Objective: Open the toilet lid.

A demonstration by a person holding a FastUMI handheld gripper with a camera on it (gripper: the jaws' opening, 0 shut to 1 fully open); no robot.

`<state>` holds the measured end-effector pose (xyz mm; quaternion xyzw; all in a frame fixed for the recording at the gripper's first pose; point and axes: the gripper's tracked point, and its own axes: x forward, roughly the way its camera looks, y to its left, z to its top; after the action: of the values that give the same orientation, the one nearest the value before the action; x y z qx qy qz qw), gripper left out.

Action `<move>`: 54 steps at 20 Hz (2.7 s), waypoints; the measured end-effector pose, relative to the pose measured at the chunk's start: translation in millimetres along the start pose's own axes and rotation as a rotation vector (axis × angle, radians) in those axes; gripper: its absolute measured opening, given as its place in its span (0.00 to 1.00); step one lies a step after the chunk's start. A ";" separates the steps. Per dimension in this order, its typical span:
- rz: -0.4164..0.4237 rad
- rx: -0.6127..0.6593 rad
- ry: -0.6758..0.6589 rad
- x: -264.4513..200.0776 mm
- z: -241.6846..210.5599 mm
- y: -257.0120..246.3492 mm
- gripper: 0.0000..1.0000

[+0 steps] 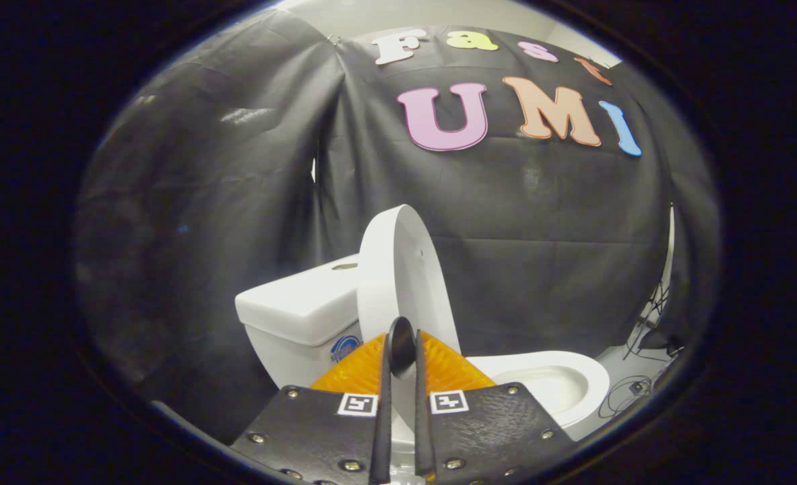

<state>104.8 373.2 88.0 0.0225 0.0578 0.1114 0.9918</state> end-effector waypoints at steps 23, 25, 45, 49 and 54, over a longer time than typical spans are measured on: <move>-0.037 0.056 -0.053 -58.4 43.7 -74.7 0.95; -0.051 0.067 -0.067 -65.6 50.7 -94.2 0.95; -0.199 -0.037 -0.057 -139.7 40.4 -274.3 0.95; -0.223 -0.025 -0.054 -153.4 35.5 -301.0 0.95; -0.256 -0.002 -0.051 -162.4 29.8 -334.2 0.95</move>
<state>24.1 10.4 116.1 0.0168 0.0347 -0.0166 0.9991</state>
